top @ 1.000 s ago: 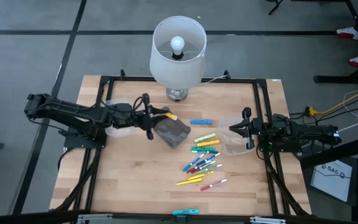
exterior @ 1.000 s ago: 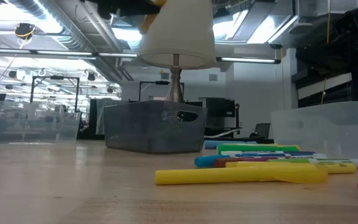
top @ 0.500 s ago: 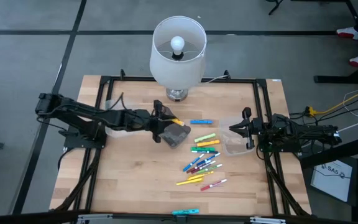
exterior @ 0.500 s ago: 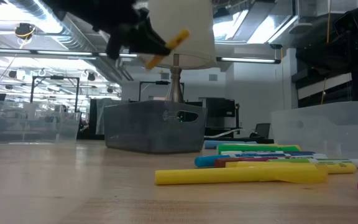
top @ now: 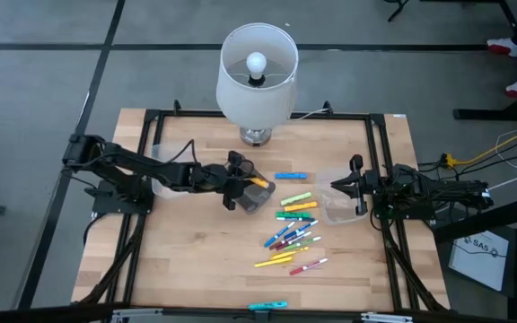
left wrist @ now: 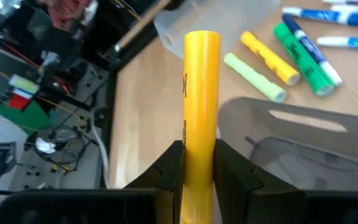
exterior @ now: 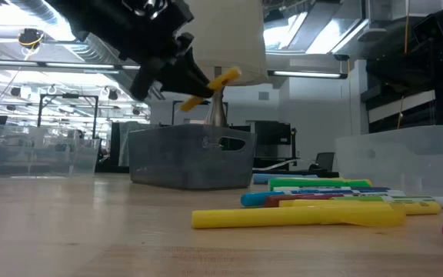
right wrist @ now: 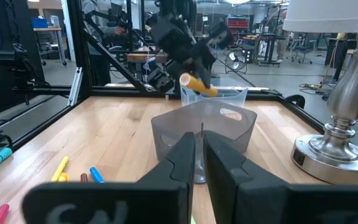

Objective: Pick & Place Markers
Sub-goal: Put the bottom yellow marker into the black bin, then put the bottom yellow pen into the left transparent bin

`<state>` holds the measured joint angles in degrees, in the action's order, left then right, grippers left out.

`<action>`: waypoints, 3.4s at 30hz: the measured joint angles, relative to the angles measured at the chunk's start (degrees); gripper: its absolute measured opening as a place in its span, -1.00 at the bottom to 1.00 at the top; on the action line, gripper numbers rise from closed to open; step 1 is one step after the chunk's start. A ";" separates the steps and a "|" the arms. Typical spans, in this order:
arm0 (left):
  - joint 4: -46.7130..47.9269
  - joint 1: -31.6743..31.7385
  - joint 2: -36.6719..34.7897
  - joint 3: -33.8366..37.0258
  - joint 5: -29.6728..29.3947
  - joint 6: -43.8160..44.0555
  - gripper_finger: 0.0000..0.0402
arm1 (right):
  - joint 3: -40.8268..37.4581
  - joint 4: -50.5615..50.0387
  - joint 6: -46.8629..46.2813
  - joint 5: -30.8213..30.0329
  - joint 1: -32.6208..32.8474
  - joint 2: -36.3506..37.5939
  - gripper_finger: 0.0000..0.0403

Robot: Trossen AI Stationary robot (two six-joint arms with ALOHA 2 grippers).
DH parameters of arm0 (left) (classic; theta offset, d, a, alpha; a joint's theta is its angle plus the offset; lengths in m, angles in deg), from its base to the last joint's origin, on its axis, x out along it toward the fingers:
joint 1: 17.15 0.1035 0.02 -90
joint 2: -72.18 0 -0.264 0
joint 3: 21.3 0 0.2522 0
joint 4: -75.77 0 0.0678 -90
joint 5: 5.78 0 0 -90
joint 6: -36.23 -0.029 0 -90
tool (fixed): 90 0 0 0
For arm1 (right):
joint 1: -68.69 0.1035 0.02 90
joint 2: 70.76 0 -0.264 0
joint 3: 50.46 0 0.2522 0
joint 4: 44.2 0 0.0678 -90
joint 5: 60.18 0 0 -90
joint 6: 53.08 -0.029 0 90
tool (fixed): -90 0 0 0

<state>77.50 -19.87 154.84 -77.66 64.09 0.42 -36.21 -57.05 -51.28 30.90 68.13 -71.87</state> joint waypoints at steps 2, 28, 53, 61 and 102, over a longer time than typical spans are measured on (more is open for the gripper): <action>-0.11 0.00 0.81 -0.01 0.12 0.09 -0.71 | 0.00 0.00 0.00 0.02 0.00 0.00 -0.83; -0.07 4.39 9.97 0.01 4.24 1.62 -0.70 | 0.00 0.00 0.02 0.02 -0.01 -0.01 -0.83; 0.01 4.90 10.17 0.01 4.20 2.24 -0.51 | -0.02 0.00 0.00 0.02 0.00 0.00 -0.83; -0.20 4.21 10.17 -0.40 0.37 2.06 -0.52 | 0.00 0.00 0.00 0.02 -0.01 -0.01 -0.83; -0.27 -24.66 5.79 -6.30 -24.22 0.29 -0.57 | 0.00 0.00 0.00 0.02 0.00 -0.02 -0.83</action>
<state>77.22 -44.54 160.63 -83.97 39.87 0.70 -36.21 -57.05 -51.28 30.92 68.13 -71.89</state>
